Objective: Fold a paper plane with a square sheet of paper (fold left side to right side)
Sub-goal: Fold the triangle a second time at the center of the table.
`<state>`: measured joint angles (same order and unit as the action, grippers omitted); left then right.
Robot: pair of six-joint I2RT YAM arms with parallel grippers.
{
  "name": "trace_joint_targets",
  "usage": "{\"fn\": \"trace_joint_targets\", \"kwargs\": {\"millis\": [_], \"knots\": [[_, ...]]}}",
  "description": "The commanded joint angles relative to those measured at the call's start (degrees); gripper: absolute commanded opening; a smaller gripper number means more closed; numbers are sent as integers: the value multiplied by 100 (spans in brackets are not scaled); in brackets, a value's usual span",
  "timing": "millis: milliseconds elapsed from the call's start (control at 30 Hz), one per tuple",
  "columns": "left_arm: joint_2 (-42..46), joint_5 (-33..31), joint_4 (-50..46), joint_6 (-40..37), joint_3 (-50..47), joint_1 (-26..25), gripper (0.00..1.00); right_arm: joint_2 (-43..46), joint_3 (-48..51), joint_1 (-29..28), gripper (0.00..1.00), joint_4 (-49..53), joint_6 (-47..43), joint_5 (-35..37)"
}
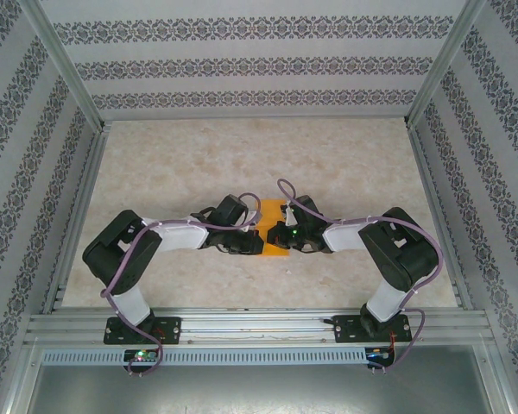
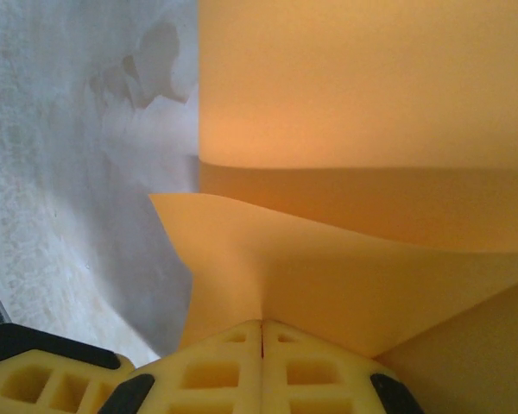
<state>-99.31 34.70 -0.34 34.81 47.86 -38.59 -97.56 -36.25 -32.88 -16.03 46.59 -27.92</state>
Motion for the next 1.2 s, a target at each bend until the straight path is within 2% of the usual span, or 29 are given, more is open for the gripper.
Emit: {"fn": "trace_joint_targets", "kwargs": {"millis": [0, 167, 667, 1167], "knots": [[-88, -82, 143, -24, 110, -26, 9, -147, 162, -59, 0, 390, -10, 173], [-172, -228, 67, -62, 56, -26, 9, -153, 145, -61, 0, 417, -27, 175], [-328, -120, 205, 8, -188, -26, 8, -158, 92, -48, 0, 522, -64, 173], [386, 331, 772, 437, -1081, -5, 9, -224, 28, -34, 0, 628, -106, 138]]}}
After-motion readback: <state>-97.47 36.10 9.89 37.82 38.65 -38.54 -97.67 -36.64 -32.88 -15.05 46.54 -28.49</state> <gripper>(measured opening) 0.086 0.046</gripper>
